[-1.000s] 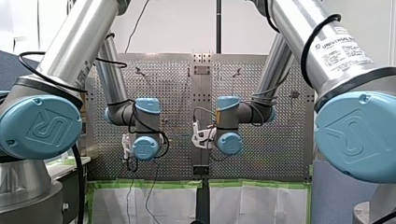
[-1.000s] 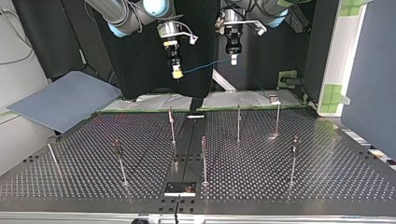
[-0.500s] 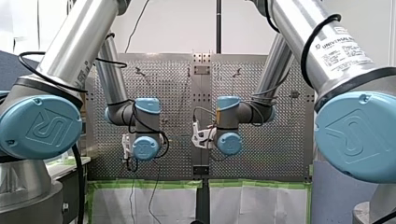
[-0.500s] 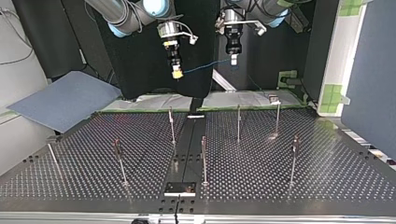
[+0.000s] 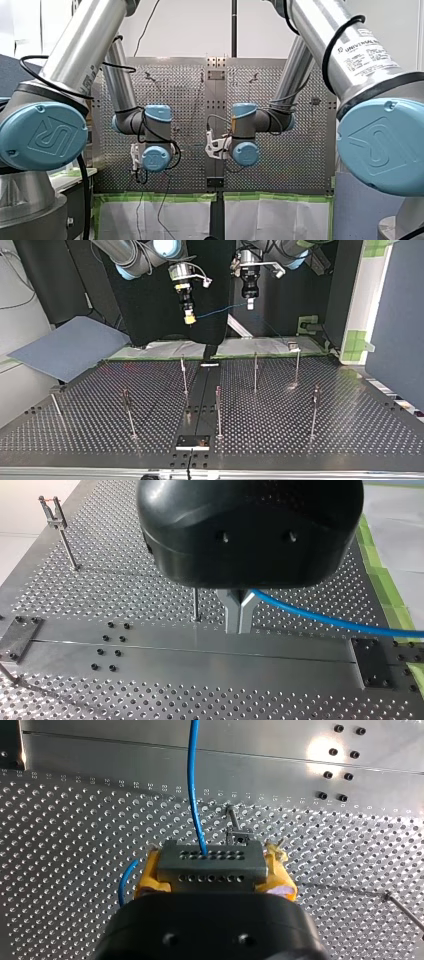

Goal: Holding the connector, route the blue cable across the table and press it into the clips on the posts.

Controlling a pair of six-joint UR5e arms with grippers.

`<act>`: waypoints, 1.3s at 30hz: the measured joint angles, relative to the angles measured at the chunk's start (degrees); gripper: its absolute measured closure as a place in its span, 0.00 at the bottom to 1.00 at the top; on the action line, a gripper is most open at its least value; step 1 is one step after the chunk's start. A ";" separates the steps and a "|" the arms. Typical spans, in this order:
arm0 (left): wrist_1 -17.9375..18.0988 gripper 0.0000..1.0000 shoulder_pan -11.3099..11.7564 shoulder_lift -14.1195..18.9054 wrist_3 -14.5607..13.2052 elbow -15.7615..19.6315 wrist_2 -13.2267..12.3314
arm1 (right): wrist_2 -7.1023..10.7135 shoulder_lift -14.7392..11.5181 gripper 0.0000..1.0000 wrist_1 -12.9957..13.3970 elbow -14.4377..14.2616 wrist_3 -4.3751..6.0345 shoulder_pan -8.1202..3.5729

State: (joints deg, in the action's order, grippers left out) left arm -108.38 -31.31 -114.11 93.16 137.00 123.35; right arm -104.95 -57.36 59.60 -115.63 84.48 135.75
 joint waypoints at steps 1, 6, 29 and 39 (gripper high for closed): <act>0.00 1.00 0.00 0.00 0.00 0.00 0.00 | 0.00 0.00 1.00 0.00 0.00 0.00 0.00; 0.00 1.00 0.00 0.00 0.00 0.00 0.00 | 0.00 0.00 1.00 0.00 0.00 0.00 0.00; 0.00 1.00 0.00 0.00 0.00 0.00 0.00 | 0.00 0.00 1.00 0.00 0.00 0.00 0.00; 0.00 1.00 0.00 0.00 0.00 0.00 0.00 | 0.00 0.00 1.00 0.00 0.00 0.00 0.00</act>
